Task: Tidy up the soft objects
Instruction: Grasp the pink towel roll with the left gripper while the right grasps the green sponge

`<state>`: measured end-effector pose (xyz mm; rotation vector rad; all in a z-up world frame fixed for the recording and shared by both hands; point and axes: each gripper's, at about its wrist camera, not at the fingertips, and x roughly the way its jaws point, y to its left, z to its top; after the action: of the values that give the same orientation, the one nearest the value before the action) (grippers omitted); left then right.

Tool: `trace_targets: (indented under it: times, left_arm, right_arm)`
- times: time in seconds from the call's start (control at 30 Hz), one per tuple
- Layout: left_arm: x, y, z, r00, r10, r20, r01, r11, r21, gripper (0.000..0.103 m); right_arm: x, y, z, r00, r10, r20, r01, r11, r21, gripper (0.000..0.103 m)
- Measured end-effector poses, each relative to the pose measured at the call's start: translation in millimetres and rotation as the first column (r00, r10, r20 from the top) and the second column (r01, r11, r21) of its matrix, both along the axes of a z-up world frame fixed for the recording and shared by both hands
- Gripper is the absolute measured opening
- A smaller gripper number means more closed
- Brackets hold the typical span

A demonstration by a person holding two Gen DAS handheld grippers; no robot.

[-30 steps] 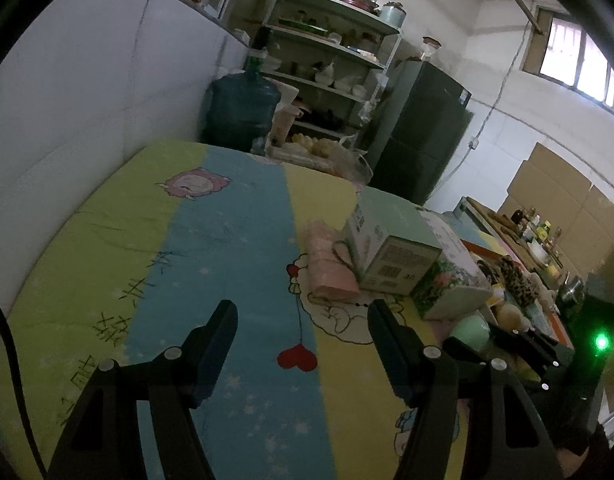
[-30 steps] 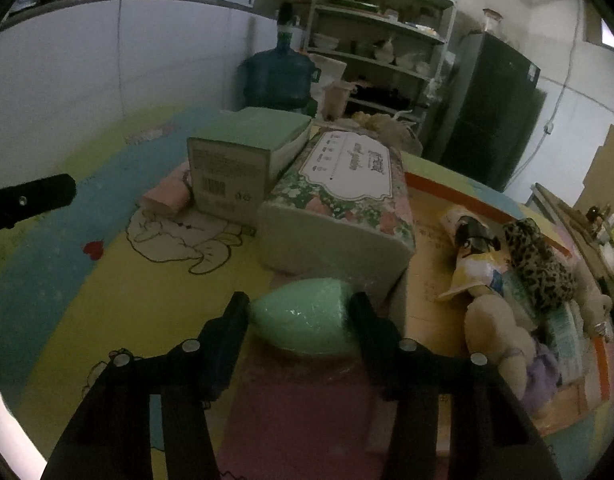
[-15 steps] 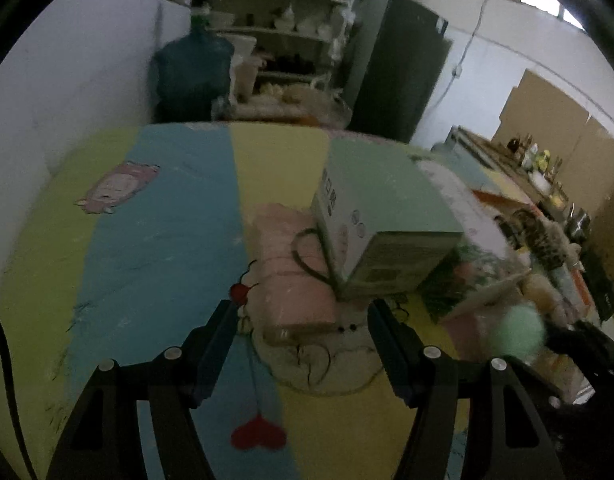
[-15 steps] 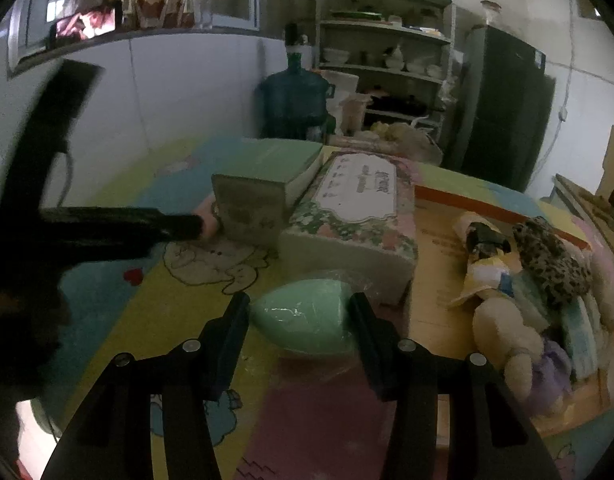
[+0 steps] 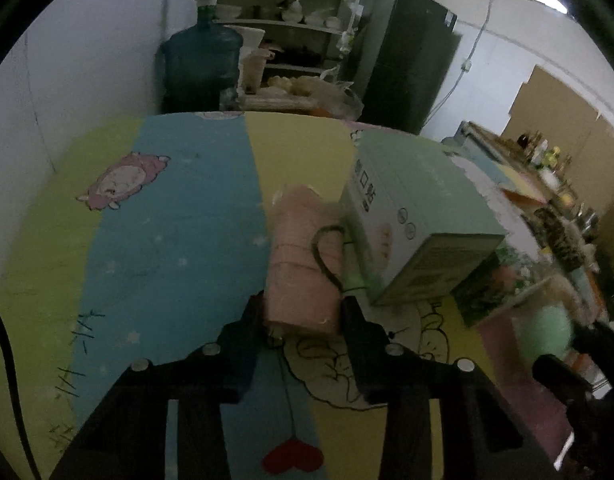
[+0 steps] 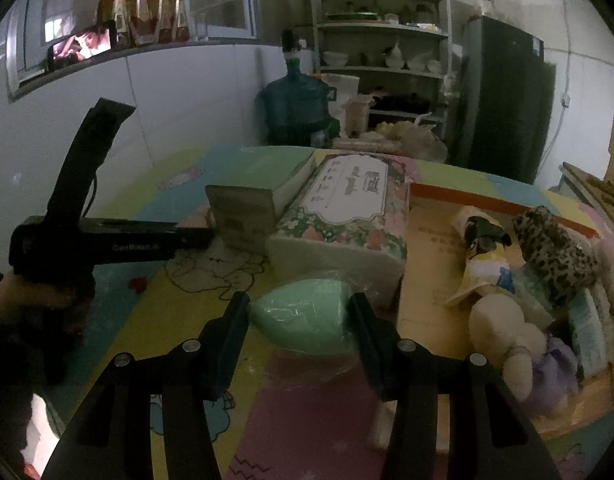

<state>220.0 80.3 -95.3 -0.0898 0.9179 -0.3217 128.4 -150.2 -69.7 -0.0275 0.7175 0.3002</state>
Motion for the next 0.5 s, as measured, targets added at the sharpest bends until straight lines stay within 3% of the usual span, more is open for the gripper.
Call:
trace_targets:
  times: [0.23, 0.5]
  left_arm:
    - [-6, 13, 0, 1.0, 0.019, 0.02, -0.017, 0.998, -0.062, 0.031]
    - [-34, 37, 9, 0.994, 0.088, 0.069, -0.081, 0.992, -0.099, 0.03]
  right_arm:
    - [-3, -2, 0, 1.0, -0.009, 0.003, 0.009, 1.0, 0.008, 0.053]
    - [-8, -2, 2, 1.0, -0.008, 0.012, 0.008, 1.0, 0.011, 0.053]
